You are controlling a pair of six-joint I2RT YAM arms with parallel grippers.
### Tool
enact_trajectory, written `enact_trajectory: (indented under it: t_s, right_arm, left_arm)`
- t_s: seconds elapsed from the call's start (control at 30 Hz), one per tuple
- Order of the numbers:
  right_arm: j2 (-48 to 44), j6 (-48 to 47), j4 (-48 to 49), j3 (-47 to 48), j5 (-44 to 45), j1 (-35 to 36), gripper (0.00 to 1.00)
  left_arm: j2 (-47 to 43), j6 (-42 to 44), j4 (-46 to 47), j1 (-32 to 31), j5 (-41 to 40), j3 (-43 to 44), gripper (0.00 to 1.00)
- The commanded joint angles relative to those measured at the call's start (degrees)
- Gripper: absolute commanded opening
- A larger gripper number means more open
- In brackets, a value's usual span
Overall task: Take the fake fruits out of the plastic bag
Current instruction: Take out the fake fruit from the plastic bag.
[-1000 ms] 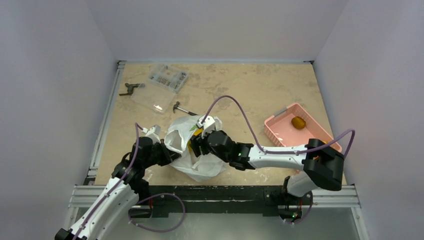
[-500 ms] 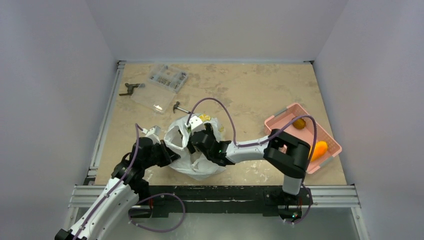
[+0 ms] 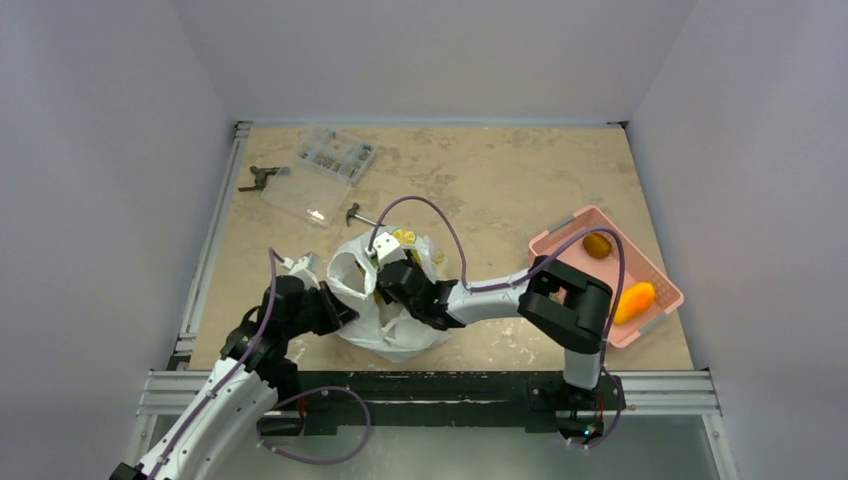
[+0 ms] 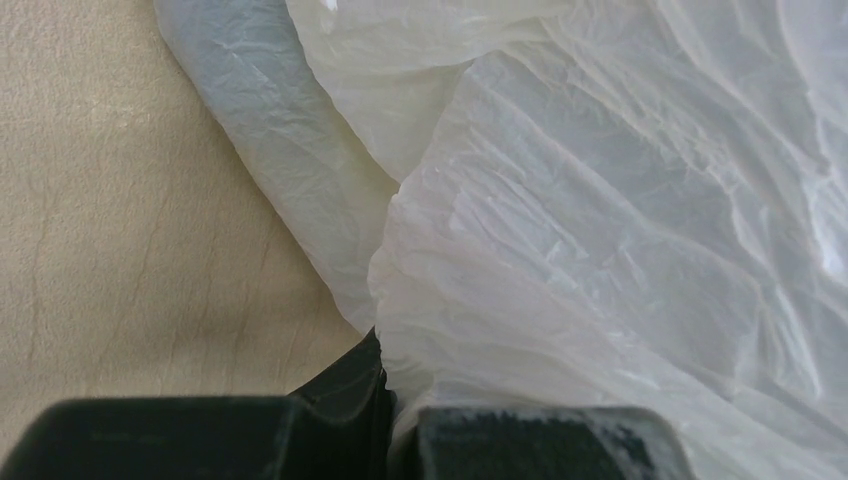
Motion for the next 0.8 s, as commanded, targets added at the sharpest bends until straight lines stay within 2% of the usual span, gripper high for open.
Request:
enact_trajectory:
  t_s: [0.0,0.2,0.43,0.57,0.67,0.77]
  right_arm:
    - [-9.5,-1.7,2.6,-2.0,-6.5,-0.1,0.1]
    - [-22.4,1.6,7.3,-10.4,-20.4,-0.1,0.0]
    - [-29.3,4.4,7.2,-12.5,-32.4,-0.1,0.0]
    - [-34.5,3.5,2.7,-12.9,-31.4,-0.1,0.0]
    - [-42.4,3.0,-0.7,-14.7,-28.4,-0.1,0.0]
    - [-51.3,1.4,-3.8,-18.4,-18.2,-0.1,0.0]
  left_arm:
    - [-0.8,0.9,-0.7,0.4,-1.1,2.4,0.0]
    - [-1.0,1.0,-2.4,0.4,-1.6,4.6,0.0]
    - [2.1,0.2,0.6,0.4,-1.4,6.5,0.0]
    - [6.4,2.8,-0.1,0.4,-1.4,10.4,0.0]
    - [9.1,6.6,-3.5,0.4,-3.7,14.1,0.0]
    - [10.0,7.9,-4.5,0.4,-5.1,15.4,0.0]
